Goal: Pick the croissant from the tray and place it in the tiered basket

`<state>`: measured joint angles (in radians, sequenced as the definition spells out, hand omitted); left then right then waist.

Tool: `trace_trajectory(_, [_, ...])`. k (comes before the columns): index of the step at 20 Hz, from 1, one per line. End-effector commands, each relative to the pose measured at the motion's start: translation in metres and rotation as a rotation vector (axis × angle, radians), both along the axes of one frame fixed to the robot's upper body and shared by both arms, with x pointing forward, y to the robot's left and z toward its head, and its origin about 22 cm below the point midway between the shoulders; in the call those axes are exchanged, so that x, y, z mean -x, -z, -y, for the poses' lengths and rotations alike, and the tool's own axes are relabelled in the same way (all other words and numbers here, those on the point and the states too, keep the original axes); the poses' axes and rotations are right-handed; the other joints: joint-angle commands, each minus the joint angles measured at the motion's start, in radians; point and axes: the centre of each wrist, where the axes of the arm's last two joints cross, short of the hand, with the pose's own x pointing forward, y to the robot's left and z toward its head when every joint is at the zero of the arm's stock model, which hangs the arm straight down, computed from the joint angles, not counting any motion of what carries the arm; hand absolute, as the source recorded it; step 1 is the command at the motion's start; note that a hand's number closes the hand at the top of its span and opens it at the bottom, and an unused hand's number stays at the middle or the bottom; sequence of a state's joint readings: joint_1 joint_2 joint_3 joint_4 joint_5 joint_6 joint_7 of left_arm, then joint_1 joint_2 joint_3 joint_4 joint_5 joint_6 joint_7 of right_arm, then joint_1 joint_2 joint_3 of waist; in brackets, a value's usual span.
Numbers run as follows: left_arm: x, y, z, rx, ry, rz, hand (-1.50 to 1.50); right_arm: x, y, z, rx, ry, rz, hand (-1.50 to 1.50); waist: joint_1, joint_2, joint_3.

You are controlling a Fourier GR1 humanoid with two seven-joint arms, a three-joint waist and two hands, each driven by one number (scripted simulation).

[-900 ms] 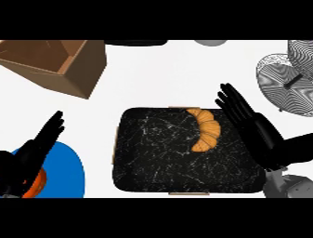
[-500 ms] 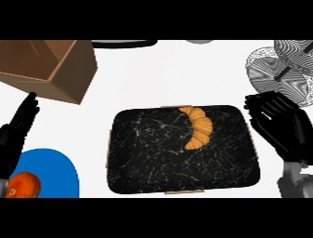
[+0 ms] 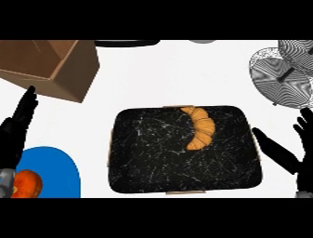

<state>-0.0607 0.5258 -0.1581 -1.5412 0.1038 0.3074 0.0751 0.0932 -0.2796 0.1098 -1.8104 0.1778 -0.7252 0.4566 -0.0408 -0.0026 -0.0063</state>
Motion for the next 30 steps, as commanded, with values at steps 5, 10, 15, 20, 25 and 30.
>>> trace_trajectory(5, [-0.008,0.001,0.005,-0.019,0.031,0.001,0.00,0.016,-0.049,-0.001,0.236,-0.253,-0.407,-1.50,0.034,0.001,-0.004])
trace_trajectory(10, [-0.023,-0.003,0.013,-0.006,0.048,0.027,0.00,-0.006,-0.102,-0.023,0.285,-0.293,-0.560,-1.50,0.057,0.007,-0.001])
trace_trajectory(15, [-0.030,0.000,0.008,-0.018,0.043,0.007,0.00,-0.040,-0.133,-0.043,0.237,-0.264,-0.624,-1.50,0.063,0.007,0.002])
trace_trajectory(20, [-0.032,-0.010,0.010,-0.006,0.042,0.013,0.00,-0.062,-0.118,-0.051,0.185,-0.286,-0.733,-1.50,0.061,0.002,0.003])
trace_trajectory(25, [-0.031,0.004,0.009,-0.014,0.044,0.015,0.00,-0.076,-0.094,-0.066,0.185,-0.329,-0.847,-1.50,0.051,0.003,0.002])
trace_trajectory(30, [-0.026,0.014,0.013,0.003,0.027,-0.001,0.00,-0.092,-0.087,-0.076,0.198,-0.350,-0.903,-1.50,0.051,0.001,0.002])
